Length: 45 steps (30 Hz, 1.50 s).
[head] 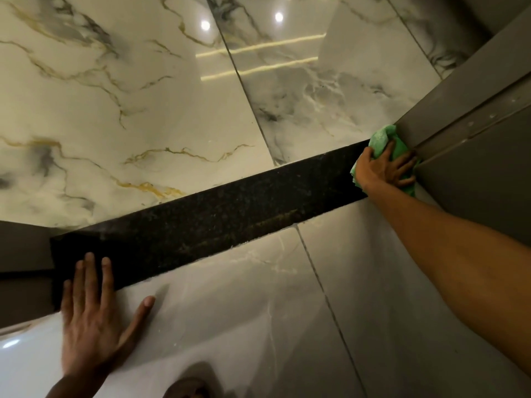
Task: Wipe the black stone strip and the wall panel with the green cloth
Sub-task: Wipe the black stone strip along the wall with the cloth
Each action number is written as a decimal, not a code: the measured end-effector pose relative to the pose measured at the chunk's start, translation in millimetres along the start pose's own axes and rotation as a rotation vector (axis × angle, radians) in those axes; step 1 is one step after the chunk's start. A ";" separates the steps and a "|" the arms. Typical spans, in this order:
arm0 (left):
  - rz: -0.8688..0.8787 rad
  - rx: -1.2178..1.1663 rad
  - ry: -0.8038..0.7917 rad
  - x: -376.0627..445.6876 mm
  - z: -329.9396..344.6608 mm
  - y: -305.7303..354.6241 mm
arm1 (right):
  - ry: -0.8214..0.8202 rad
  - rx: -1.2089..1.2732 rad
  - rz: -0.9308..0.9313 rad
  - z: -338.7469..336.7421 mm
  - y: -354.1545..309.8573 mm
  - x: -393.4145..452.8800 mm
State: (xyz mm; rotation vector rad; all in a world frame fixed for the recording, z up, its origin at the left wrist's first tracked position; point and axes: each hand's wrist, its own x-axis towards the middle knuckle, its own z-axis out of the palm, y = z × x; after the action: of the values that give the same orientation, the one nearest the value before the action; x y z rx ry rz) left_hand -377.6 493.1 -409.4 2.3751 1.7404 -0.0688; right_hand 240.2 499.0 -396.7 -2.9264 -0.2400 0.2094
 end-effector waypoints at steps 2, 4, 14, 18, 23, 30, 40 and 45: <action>0.006 -0.010 0.005 -0.3 -0.6 0.3 | 0.016 0.007 -0.023 1.6 1.8 0.6; 0.015 -0.021 0.011 -2.0 -0.6 1.0 | 0.027 0.007 -0.054 2.1 6.7 0.4; 0.047 -0.027 0.015 -3.0 -6.6 3.8 | 0.056 0.001 -0.089 2.2 17.5 -7.4; 0.052 -0.037 -0.010 -3.3 -8.2 6.0 | 0.046 0.084 0.112 7.7 -20.4 -3.9; 0.062 -0.047 -0.006 -3.4 -6.7 4.3 | 0.047 0.041 0.026 8.6 -16.0 -8.4; 0.063 -0.038 0.009 -3.8 -3.2 1.5 | 0.051 -0.023 -0.459 15.2 0.7 -65.2; 0.045 -0.024 0.015 -3.4 -5.4 4.8 | -0.021 -0.089 -0.936 38.3 -36.2 -231.7; 0.046 0.007 0.023 -3.5 -2.0 3.4 | -0.102 -0.028 -1.035 56.3 -65.6 -311.7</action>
State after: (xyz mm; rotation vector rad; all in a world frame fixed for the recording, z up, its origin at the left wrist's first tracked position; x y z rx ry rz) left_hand -375.6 489.2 -406.5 2.4297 1.6973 -0.0411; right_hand -82.7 518.4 -399.2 -2.4083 -1.6674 0.1755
